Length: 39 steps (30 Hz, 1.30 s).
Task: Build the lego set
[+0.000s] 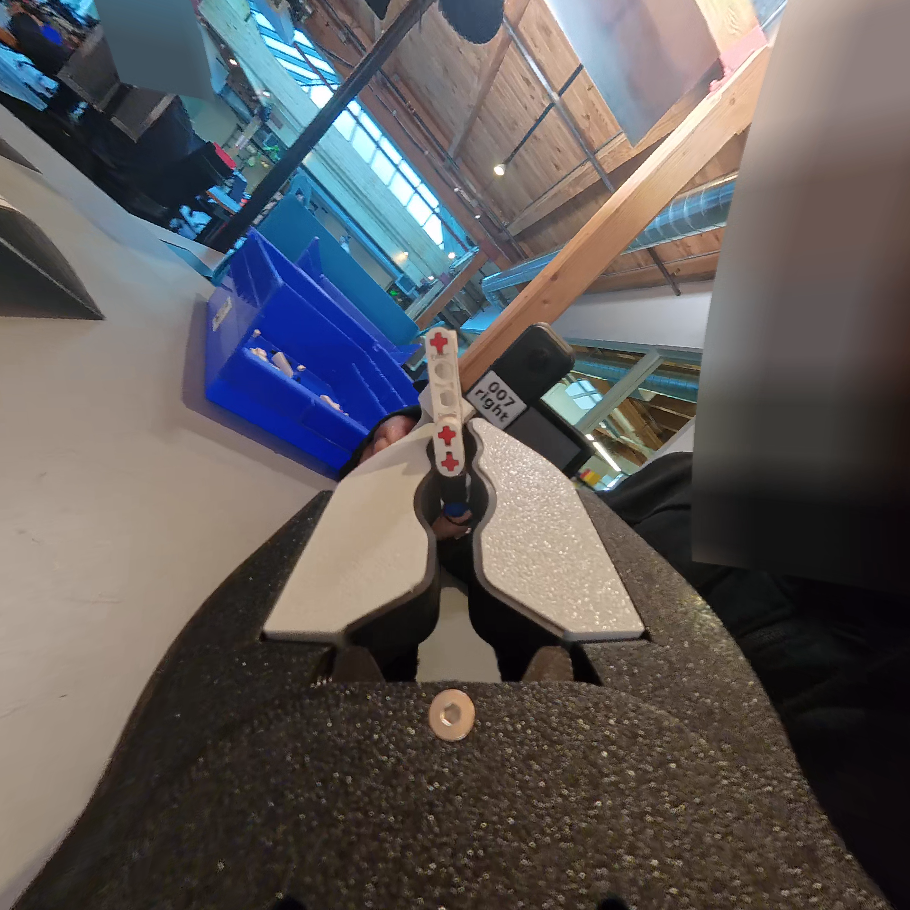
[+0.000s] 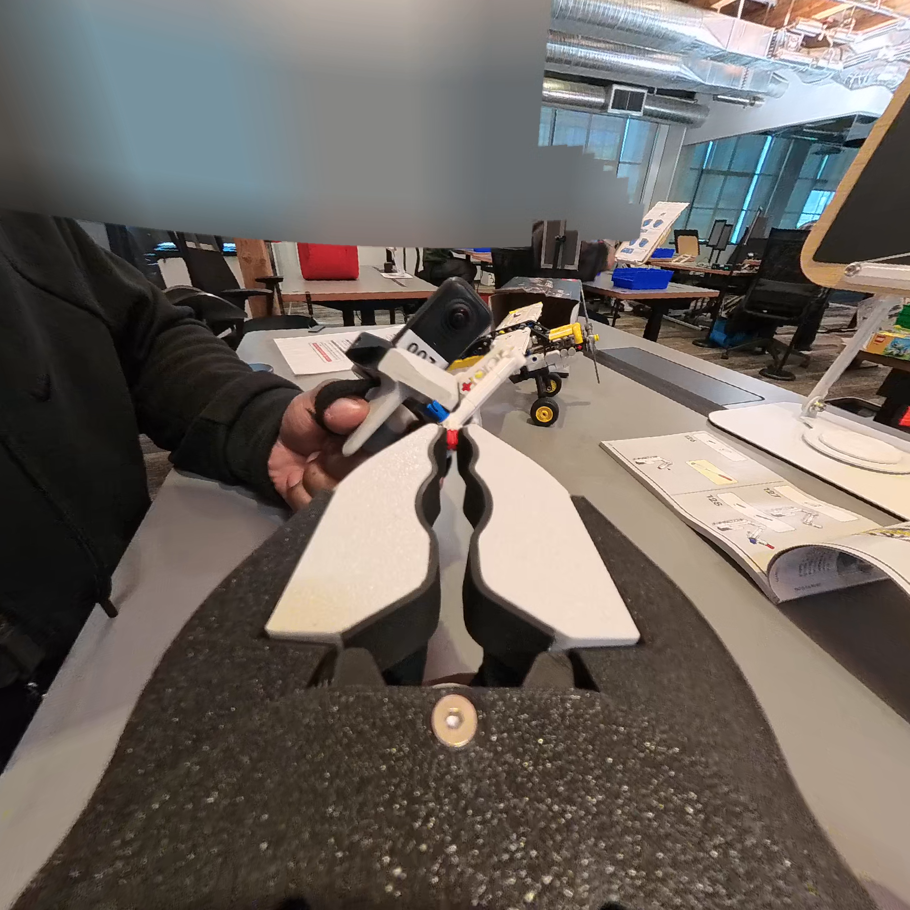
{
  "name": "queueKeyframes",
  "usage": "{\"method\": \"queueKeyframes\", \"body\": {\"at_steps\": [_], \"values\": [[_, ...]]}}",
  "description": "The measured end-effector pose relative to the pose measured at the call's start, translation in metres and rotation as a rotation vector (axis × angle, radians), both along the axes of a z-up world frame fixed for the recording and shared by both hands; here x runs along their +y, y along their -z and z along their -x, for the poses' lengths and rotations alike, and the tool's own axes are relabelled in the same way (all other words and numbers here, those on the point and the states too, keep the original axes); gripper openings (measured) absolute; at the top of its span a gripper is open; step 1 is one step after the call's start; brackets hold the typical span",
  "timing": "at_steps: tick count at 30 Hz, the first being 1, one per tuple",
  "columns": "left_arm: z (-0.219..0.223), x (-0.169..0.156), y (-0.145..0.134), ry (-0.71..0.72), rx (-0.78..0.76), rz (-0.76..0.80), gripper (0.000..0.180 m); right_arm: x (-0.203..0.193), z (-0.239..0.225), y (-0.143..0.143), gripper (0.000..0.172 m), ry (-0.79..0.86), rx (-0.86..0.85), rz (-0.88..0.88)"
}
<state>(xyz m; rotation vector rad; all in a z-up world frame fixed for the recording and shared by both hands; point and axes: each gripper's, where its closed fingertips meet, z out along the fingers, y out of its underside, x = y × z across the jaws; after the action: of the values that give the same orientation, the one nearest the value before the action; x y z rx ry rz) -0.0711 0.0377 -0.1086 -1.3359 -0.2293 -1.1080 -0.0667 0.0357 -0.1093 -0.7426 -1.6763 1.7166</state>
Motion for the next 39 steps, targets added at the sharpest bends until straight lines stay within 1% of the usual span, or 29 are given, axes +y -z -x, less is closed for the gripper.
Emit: {"method": "queueKeyframes", "body": {"at_steps": [4, 9, 21, 25, 39], "values": [[0.007, 0.003, 0.006, -0.043, 0.080, 0.048, 0.007, 0.006, 0.008, 0.009, 0.005, 0.066, -0.033, -0.055], [0.015, 0.001, 0.010, -0.050, 0.089, 0.080, 0.007, 0.016, 0.008, 0.014, 0.008, 0.121, -0.012, -0.136], [0.007, 0.001, 0.011, -0.002, 0.092, 0.090, 0.007, 0.006, 0.004, 0.018, 0.004, 0.074, -0.014, -0.189], [0.006, 0.001, 0.011, 0.001, 0.081, 0.086, 0.007, 0.005, 0.003, 0.018, 0.003, 0.083, -0.004, -0.214], [0.005, 0.002, 0.008, -0.051, 0.050, 0.063, 0.007, 0.007, 0.005, 0.013, 0.003, 0.095, -0.010, -0.144]]}}
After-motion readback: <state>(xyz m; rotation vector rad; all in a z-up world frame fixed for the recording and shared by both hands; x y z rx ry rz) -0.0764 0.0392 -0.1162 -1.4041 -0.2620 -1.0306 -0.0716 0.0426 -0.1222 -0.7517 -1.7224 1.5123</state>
